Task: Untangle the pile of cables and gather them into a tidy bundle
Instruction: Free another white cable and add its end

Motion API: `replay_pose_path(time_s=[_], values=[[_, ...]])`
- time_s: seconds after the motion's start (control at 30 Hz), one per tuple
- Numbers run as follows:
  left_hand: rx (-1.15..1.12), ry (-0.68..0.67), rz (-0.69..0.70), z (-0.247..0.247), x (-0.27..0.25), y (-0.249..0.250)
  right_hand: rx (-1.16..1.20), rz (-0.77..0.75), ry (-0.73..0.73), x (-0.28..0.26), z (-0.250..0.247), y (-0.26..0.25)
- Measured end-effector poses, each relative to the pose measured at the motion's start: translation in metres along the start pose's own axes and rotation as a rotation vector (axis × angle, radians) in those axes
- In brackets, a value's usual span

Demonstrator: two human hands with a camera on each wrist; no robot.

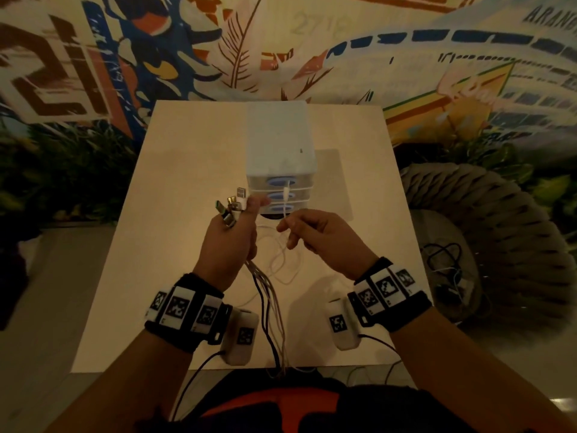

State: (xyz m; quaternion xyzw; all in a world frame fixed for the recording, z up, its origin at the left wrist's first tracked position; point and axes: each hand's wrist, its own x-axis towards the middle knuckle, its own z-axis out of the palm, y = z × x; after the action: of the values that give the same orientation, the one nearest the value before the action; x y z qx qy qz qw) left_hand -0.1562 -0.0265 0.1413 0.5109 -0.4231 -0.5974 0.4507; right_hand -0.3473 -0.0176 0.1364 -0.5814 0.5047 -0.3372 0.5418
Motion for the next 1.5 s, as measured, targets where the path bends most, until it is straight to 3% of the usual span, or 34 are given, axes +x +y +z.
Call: replay_pose_path(time_s=[0.17, 0.33, 0.43, 0.73, 0.83, 1.03, 1.2, 1.3, 1.5], values=[[0.107, -0.133, 0.012, 0.009, -0.003, 0.002, -0.352, -0.119, 0.016, 0.001, 0.018, -0.003], [0.071, 0.034, 0.032, 0.008, -0.001, 0.002, -0.404, -0.148, -0.005, -0.006, 0.008, -0.003], [-0.076, 0.093, -0.008, 0.001, 0.002, 0.003, -0.530, -0.111, -0.041, -0.023, -0.020, 0.014], [-0.246, 0.209, 0.001, -0.015, 0.004, 0.007, -0.570, 0.004, 0.199, -0.087, -0.085, 0.080], [-0.229, 0.190, 0.003, -0.014, 0.003, 0.009, -0.539, 0.123, 0.222, -0.110, -0.091, 0.094], [-0.259, 0.218, 0.020, -0.009, 0.003, 0.012, -0.391, 0.473, 0.003, -0.166, -0.068, 0.139], [-0.301, 0.203, -0.096, -0.007, 0.003, 0.007, -0.360, 0.541, -0.256, -0.186, -0.036, 0.175], [-0.319, 0.095, -0.135, -0.003, 0.001, 0.011, -0.456, 0.532, -0.403, -0.179, -0.016, 0.179], [-0.207, -0.009, -0.129, -0.003, -0.005, 0.011, -0.646, 0.469, -0.457, -0.151, 0.002, 0.172]])
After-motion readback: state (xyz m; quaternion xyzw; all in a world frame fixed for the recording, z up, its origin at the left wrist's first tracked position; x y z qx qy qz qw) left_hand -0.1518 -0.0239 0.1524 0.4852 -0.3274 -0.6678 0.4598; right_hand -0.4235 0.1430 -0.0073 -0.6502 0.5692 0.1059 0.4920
